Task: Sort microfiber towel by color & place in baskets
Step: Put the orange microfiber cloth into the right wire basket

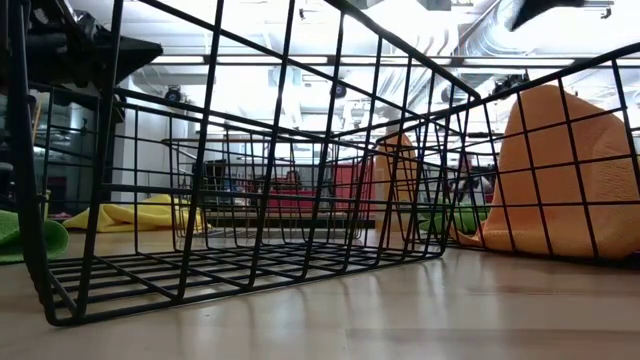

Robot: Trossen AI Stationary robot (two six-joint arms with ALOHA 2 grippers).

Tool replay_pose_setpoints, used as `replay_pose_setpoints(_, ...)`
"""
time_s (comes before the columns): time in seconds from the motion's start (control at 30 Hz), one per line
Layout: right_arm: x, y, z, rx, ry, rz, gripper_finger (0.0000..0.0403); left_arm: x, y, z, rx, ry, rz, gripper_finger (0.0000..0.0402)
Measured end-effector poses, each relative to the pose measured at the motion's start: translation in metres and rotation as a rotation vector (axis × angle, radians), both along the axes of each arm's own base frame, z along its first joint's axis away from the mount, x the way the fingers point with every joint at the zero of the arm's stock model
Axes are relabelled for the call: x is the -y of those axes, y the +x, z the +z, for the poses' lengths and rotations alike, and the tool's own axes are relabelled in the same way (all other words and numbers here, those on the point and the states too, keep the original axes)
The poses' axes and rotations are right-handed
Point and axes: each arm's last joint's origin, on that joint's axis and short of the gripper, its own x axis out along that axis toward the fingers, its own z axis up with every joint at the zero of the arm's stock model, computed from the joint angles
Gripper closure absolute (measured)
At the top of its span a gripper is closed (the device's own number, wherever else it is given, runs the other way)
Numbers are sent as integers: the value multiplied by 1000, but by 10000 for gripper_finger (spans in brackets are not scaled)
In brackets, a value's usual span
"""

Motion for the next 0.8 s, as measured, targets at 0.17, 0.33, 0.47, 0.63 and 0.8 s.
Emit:
replay_pose_setpoints(0.17, 18, 20, 21, 287, 9, -178, 103, -1, -4, 11, 201, -315, -77, 401)
replay_pose_setpoints(0.33, 39, 42, 41, 514, -85, -297, 103, -2, -6, 19, 324, -444, -78, 401)
replay_pose_setpoints(0.47, 64, 56, 52, 622, -43, -360, 103, 1, -9, 51, 374, -512, -237, 390)
replay_pose_setpoints(0.63, 90, 64, 57, 658, -31, -400, 103, 12, -4, 97, -114, -310, -467, 344)
replay_pose_setpoints(0.8, 112, 66, 57, 642, -73, -422, 103, 20, -5, 100, -770, -150, -671, 283)
